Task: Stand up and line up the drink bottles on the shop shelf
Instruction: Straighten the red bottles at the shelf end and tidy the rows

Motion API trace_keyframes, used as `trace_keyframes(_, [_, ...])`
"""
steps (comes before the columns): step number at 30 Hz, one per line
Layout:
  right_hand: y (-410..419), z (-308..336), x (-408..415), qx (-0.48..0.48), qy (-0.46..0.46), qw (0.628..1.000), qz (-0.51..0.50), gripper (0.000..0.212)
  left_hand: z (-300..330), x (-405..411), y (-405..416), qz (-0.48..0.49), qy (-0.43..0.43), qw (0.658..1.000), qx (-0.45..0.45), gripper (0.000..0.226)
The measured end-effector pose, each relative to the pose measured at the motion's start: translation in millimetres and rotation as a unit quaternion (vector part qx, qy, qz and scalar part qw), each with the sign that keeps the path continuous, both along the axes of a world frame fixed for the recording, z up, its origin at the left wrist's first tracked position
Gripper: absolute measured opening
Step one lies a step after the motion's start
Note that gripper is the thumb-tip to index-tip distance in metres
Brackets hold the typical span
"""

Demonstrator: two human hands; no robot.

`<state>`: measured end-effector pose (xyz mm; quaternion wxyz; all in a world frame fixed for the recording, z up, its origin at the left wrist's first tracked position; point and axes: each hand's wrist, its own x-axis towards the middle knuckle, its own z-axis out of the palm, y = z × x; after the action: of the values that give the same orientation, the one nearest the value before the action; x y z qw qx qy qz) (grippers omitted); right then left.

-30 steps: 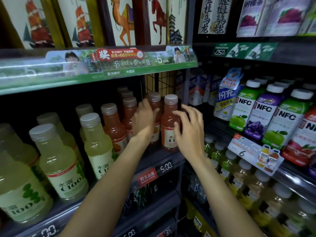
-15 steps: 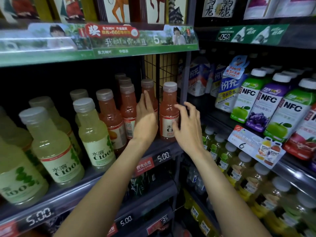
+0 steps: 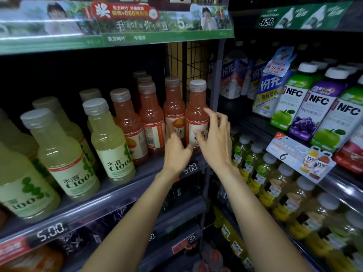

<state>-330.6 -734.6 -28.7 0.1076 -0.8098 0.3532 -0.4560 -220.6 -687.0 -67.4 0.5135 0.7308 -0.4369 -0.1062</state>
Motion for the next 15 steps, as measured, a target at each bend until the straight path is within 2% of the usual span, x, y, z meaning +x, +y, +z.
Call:
trace_keyframes(5, [-3.7,-0.6,-2.8,-0.009,0.002,1.0,0.001,0.059,4.2,-8.7,-3.8,-0.001,-0.018,1.0,-0.009,0.103])
trace_keyframes(11, [-7.6,-2.1,-9.4,-0.01,0.0,1.0,-0.003,0.057,7.2,2.6,-22.0,-0.05,0.028,0.998,0.014,0.131])
trace_keyframes(15, [-8.7,-0.6,-15.0,0.001,0.016,1.0,-0.004,0.056,14.0,6.7,-24.7,-0.02,-0.014,1.0,-0.017,0.141])
